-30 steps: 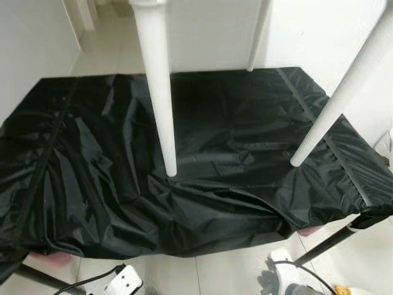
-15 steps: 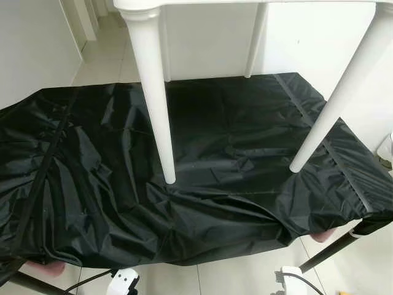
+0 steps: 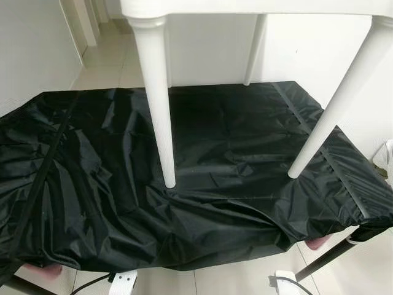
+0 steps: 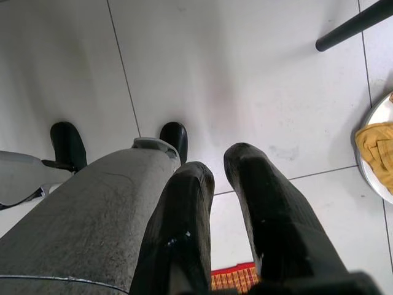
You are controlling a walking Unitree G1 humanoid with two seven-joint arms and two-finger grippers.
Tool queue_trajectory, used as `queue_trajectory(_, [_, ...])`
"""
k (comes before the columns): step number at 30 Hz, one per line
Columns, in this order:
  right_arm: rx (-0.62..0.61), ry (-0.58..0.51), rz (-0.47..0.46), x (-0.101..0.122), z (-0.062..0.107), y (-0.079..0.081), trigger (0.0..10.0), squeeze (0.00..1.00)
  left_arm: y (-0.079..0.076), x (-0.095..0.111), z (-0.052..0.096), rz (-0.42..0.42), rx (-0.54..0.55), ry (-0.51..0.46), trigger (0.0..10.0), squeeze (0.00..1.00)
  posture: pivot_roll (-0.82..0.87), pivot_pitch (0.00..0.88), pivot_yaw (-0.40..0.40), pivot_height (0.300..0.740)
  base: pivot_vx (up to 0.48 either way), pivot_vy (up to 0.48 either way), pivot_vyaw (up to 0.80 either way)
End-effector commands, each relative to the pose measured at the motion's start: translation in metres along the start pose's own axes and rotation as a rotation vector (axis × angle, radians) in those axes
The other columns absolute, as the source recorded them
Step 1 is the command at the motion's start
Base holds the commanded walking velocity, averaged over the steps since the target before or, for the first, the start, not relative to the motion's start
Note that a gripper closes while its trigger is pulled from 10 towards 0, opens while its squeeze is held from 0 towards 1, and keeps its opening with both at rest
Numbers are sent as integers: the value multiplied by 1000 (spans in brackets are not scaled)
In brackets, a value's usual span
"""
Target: Building children table
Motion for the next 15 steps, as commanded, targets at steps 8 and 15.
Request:
queue_trajectory(8, [34, 37, -51, -7, 0, 20, 10000, 0, -6, -8, 0, -37, 20, 47, 10000, 0, -61, 0, 15, 740, 0, 0, 0])
queue_trajectory(15, [40, 42, -44, -8, 0, 22, 10000, 0, -9, -7, -1, -51, 29, 40, 10000, 0, -71, 1, 19, 740, 0, 0, 0])
Point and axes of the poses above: a point about 5 cm out from each wrist's last joint towards the gripper, its own z axis pointing back from the gripper into the wrist, its own x axis along the axis of the wrist's last joint, y = z × x, the point moved 1 cm from there along -z, pointing out of the wrist towards the gripper, and after that the axes turned 5 degrees about z, right-handed, at the moved point
